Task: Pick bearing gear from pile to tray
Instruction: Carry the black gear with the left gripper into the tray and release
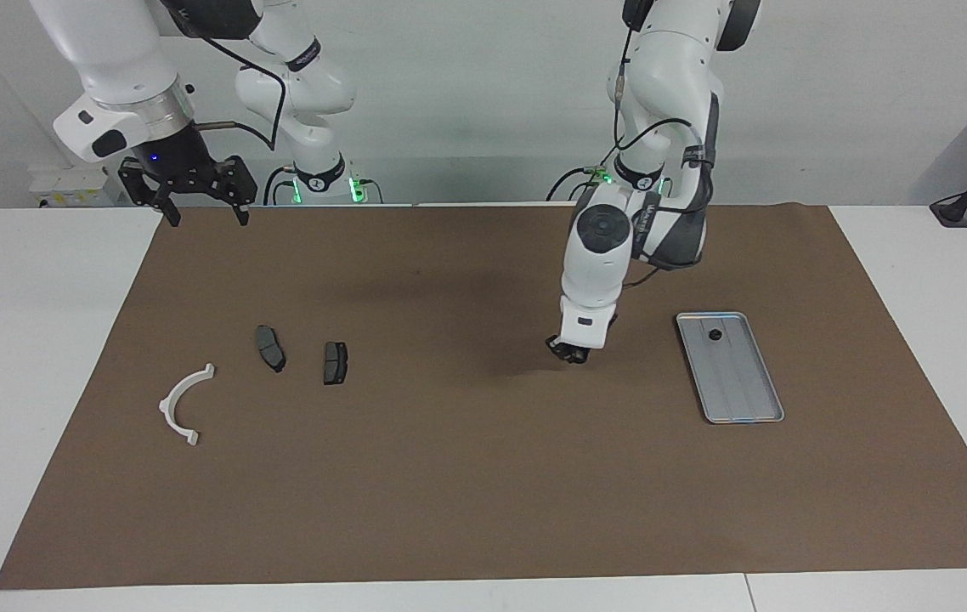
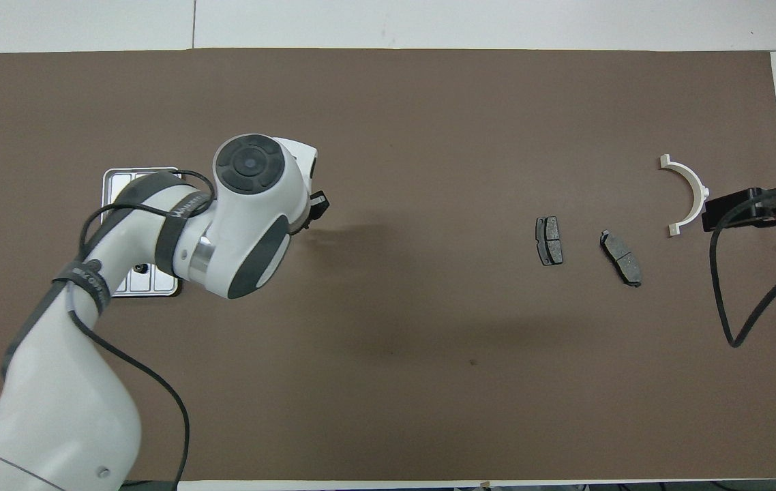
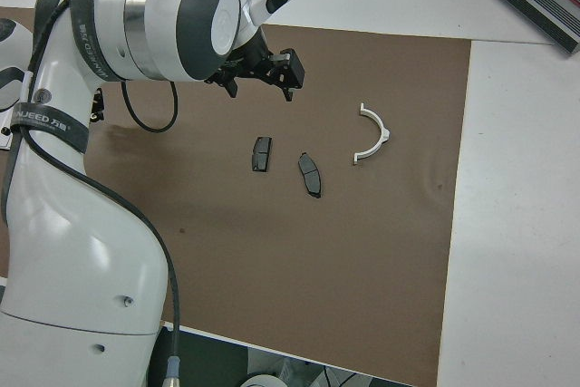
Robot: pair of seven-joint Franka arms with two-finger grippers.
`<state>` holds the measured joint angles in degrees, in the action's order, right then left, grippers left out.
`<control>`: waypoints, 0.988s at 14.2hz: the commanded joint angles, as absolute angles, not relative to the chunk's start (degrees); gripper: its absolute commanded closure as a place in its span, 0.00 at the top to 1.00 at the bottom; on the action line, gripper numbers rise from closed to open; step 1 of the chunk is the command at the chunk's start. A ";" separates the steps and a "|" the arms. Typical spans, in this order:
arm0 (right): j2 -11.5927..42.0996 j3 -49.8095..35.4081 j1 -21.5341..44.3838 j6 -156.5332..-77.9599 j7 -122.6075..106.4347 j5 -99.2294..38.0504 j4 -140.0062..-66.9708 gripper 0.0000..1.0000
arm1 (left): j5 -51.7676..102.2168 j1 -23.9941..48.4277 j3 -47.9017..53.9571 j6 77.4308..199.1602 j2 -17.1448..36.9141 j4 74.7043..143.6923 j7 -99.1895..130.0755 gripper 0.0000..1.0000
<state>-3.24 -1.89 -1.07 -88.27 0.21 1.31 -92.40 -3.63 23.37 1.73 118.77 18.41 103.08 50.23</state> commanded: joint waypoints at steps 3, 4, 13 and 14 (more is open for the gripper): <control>-4.13 -1.58 -0.53 -89.12 -0.53 0.97 -93.34 1.00 | -1.23 8.99 2.11 116.37 13.54 105.82 26.32 0.00; -4.13 -1.67 -0.53 -89.21 -0.53 0.97 -93.43 1.00 | -1.14 6.18 2.20 116.37 13.62 105.82 21.76 0.00; -4.13 -1.85 -0.62 -89.21 -0.62 0.88 -93.69 1.00 | -0.53 -2.28 2.11 129.80 17.57 112.40 6.15 0.00; -4.13 -1.85 -0.88 -89.12 -0.62 0.88 -93.69 1.00 | 0.86 -2.46 2.11 130.25 17.93 112.50 6.15 0.00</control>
